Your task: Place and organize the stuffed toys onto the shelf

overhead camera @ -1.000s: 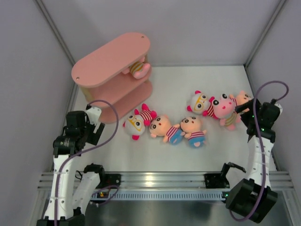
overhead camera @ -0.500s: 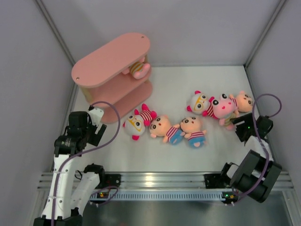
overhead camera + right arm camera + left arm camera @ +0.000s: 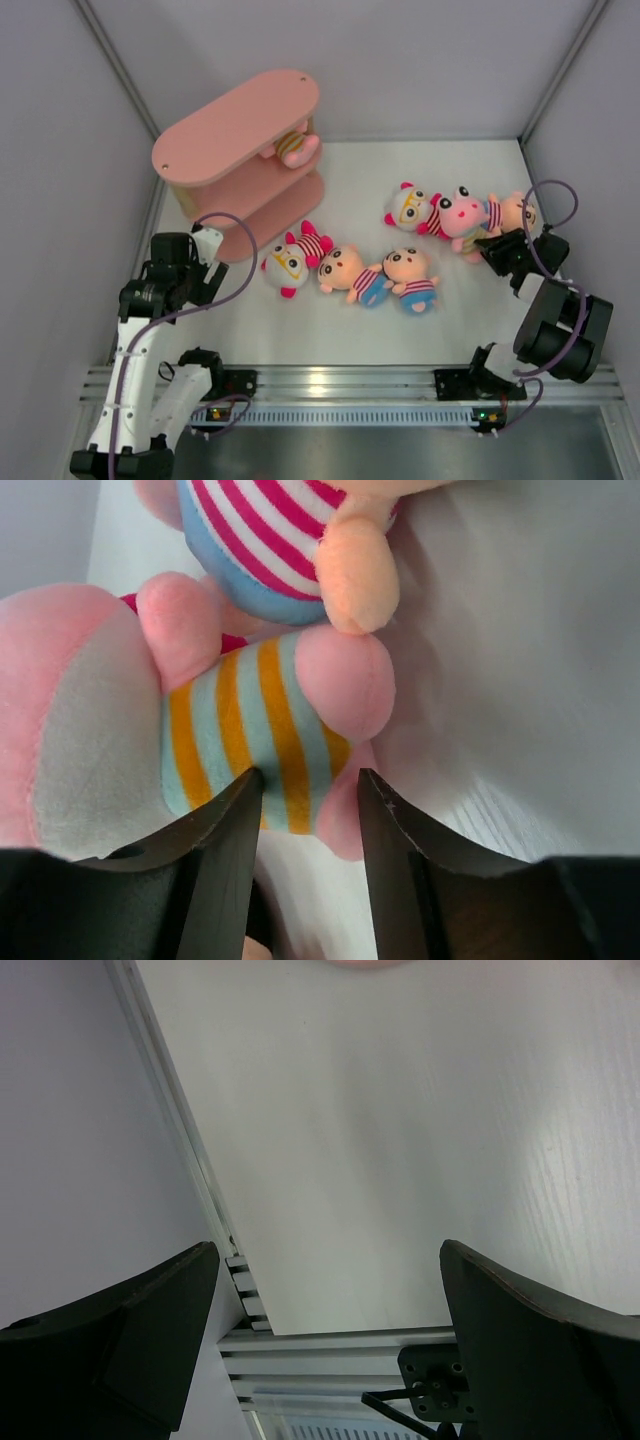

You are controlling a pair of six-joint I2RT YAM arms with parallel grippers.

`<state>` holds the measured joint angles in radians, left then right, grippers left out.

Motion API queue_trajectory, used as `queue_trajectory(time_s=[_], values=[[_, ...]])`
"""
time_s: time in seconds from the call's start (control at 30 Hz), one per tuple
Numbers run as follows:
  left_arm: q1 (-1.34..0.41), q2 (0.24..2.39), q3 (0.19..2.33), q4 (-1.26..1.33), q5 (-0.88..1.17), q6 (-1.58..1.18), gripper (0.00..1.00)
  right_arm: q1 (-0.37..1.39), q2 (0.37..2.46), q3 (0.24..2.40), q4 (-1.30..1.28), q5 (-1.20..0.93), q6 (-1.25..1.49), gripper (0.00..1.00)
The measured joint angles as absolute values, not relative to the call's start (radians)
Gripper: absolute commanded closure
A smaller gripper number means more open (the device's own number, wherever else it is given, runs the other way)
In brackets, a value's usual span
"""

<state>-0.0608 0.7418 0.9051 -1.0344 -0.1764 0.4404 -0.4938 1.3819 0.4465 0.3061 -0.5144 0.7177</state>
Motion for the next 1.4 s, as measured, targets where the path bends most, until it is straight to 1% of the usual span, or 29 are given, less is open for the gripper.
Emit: queue_trajectory(time_s=[0.03,0.1,0.17,0.2,0.27,0.3,0.4,0.43,0.47,0.5,0.53,0.67,0.73,0.8,0.97,1.07,1.17,1.27,1.4], values=[[-0.061,0.745,0.905,-1.034,-0.176,0.44,0.01,-0.491,1.399,0.447,0.327,-0.522,0.725,0.59],[-0.061,0.751,0.905,-1.034,-0.176,0.439,0.01,-0.488,1.441,0.447,0.377,-0.537,0.745,0.48],[-0.061,0.751,0.905,-1.034,-0.176,0.439,0.01,-0.488,1.485,0.447,0.425,-0.55,0.762,0.4],[-0.061,0.751,0.905,-1.034,-0.176,0.439,0.02,-0.487,1.507,0.447,0.445,-0.554,0.772,0.39],[-0.061,0.755,0.905,-1.034,-0.176,0.436,0.01,-0.484,1.541,0.447,0.477,-0.564,0.787,0.41],[-0.061,0.758,0.905,-1.034,-0.176,0.433,0.01,-0.479,1.555,0.447,0.491,-0.566,0.793,0.44],[-0.061,0.769,0.905,-1.034,-0.173,0.423,0.02,-0.449,1.584,0.448,0.535,-0.567,0.804,0.63],[-0.061,0.773,0.905,-1.034,-0.173,0.42,0.01,-0.432,1.597,0.451,0.553,-0.571,0.808,0.81],[-0.061,0.776,0.905,-1.034,-0.173,0.418,0.01,-0.419,1.608,0.455,0.567,-0.574,0.805,0.91],[-0.061,0.78,0.905,-1.034,-0.173,0.418,0.01,-0.406,1.62,0.459,0.583,-0.578,0.809,0.99],[-0.061,0.781,0.905,-1.034,-0.174,0.417,0.01,-0.393,1.631,0.461,0.604,-0.581,0.814,1.0],[-0.061,0.781,0.905,-1.034,-0.179,0.416,0.01,-0.377,1.632,0.459,0.61,-0.582,0.823,1.0],[-0.061,0.783,0.905,-1.034,-0.18,0.413,0.01,-0.376,1.589,0.458,0.556,-0.569,0.82,1.0],[-0.061,0.784,0.907,-1.034,-0.178,0.41,0.01,-0.374,1.503,0.458,0.481,-0.551,0.804,1.0],[-0.061,0.791,0.926,-1.036,-0.152,0.395,0.01,-0.328,1.165,0.507,0.209,-0.458,0.741,1.0],[-0.061,0.794,0.953,-1.04,-0.116,0.386,0.01,-0.257,0.997,0.594,0.074,-0.411,0.725,1.0],[-0.061,0.795,0.982,-1.042,-0.073,0.375,0.01,-0.185,0.883,0.673,-0.018,-0.366,0.737,1.0],[-0.062,0.795,1.007,-1.045,-0.05,0.365,0.01,-0.072,0.823,0.738,-0.083,-0.299,0.768,1.0],[-0.062,0.794,1.024,-1.048,-0.062,0.364,0.01,0.153,0.809,0.802,-0.144,-0.191,0.841,1.0]])
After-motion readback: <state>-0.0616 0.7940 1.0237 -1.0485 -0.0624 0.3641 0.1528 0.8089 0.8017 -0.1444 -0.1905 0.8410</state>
